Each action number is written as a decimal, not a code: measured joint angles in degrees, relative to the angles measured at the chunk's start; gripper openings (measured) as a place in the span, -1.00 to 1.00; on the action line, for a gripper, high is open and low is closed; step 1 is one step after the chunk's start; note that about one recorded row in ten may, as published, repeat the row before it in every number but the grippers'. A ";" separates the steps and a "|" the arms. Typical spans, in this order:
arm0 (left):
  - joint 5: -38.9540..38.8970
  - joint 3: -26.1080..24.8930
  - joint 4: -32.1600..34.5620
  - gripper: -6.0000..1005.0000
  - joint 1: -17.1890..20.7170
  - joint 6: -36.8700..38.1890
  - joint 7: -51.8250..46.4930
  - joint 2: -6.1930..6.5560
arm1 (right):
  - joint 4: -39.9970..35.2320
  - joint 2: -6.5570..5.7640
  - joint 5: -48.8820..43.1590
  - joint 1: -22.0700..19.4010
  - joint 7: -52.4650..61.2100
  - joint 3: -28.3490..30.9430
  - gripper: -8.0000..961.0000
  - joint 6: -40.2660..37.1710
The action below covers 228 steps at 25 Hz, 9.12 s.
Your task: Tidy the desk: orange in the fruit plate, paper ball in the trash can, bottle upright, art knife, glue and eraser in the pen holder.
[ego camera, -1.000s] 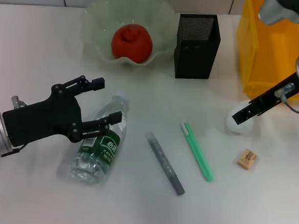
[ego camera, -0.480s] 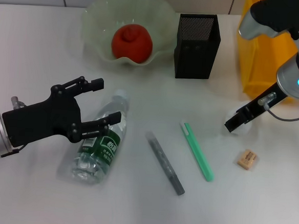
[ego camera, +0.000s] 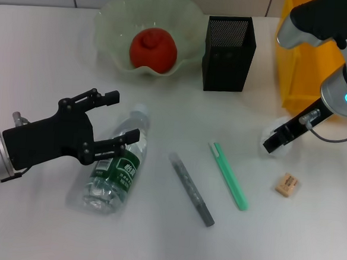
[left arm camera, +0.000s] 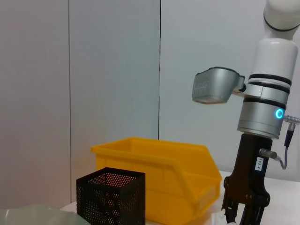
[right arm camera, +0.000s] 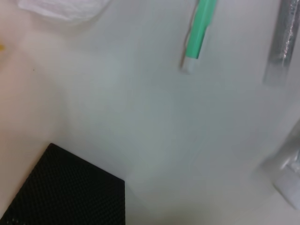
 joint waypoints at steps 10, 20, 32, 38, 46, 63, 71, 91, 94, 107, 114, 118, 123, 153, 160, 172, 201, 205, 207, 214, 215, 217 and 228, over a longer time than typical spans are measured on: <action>-0.01 -0.09 0.00 0.71 -0.01 -0.08 0.00 0.00 | -20.44 -0.01 0.17 -3.58 1.22 2.69 0.04 -9.23; -0.01 -0.17 0.00 0.71 -0.01 -0.03 0.00 -0.04 | -31.34 -0.35 -4.05 -5.17 -0.58 15.34 0.04 -5.19; -0.24 -0.31 0.30 0.71 -0.05 0.28 -0.22 -0.09 | -15.04 -0.77 -6.44 -3.64 -0.89 17.32 0.14 9.54; -0.36 -0.43 0.53 0.71 -0.13 0.46 -0.89 -0.04 | -17.07 -0.46 -5.66 -4.83 -1.11 17.67 0.35 9.78; -0.52 0.63 11.31 0.71 3.09 0.15 -17.07 -0.27 | -31.21 0.01 23.00 -20.54 -16.30 16.32 0.72 9.79; 34.67 36.33 63.11 0.70 14.20 -28.21 -93.09 -0.34 | 12.57 -0.17 66.95 -36.88 -92.36 17.79 0.73 -2.42; 52.39 44.39 62.70 0.70 6.83 -30.50 -112.16 -0.55 | 21.14 -0.16 67.11 -36.74 -98.70 17.81 0.73 -2.34; 54.66 46.55 46.37 0.63 -4.27 -34.28 -114.44 -0.71 | 21.69 -0.08 67.11 -36.71 -99.75 17.81 0.73 -2.22; 54.56 46.59 44.68 0.62 -5.30 -34.45 -114.45 -0.70 | 21.71 -0.08 67.11 -36.69 -99.75 17.81 0.73 -2.09; 55.14 46.74 42.99 0.51 -7.31 -32.54 -114.01 -0.56 | 22.51 -0.08 67.37 -36.61 -99.41 18.54 0.72 -1.51; 55.76 47.32 44.21 0.07 -7.59 -31.54 -113.70 -0.36 | 22.61 -0.09 67.39 -36.57 -99.20 18.61 0.72 -1.51; 56.35 47.67 47.37 -0.12 -6.61 -30.66 -112.79 -0.33 | 22.66 -0.08 67.41 -36.56 -99.15 18.61 0.72 -1.51; 55.24 47.24 52.71 -0.12 -3.46 -30.41 -107.31 -0.26 | 22.69 -0.09 67.44 -36.56 -99.11 18.69 0.72 -1.53; 7.67 26.25 48.93 -0.12 9.92 -29.62 -47.56 0.00 | 22.06 -0.16 67.49 -35.94 -96.76 18.77 0.71 -2.16; 5.20 25.06 46.20 -0.12 9.64 -30.87 -47.06 -0.13 | 21.82 -0.17 67.20 -35.71 -95.31 18.57 0.71 -2.30; 0.64 25.32 46.50 0.27 10.87 -30.80 -41.18 -0.19 | 18.90 -0.26 66.95 -35.70 -91.37 18.61 0.71 -3.07; -15.19 23.60 3.67 0.57 8.20 -1.39 5.00 -0.14 | -7.21 0.24 7.49 4.19 9.63 -12.31 0.70 -5.39; -15.21 23.49 3.62 0.57 8.22 -1.24 5.07 -0.11 | -5.20 0.35 7.58 4.56 10.22 -13.91 0.70 -3.37; -15.22 23.48 3.61 0.57 8.19 -1.19 5.09 -0.10 | -4.12 0.43 7.65 4.61 10.41 -14.80 0.70 -2.11; -15.22 23.47 3.56 0.57 8.04 -1.30 5.11 -0.09 | -0.85 0.51 9.13 5.17 11.05 -19.58 0.70 1.60; -15.22 23.47 3.56 0.57 8.04 -1.30 5.11 -0.09 | -0.40 0.53 9.17 5.38 11.27 -20.13 0.70 1.98; -15.22 23.47 3.54 0.57 8.02 -1.43 5.12 -0.09 | 0.39 0.54 9.17 5.79 11.94 -21.23 0.70 2.48; -15.21 23.47 3.51 0.56 7.67 -1.65 5.18 -0.09 | 4.12 0.53 10.53 7.42 12.50 -21.73 0.12 4.09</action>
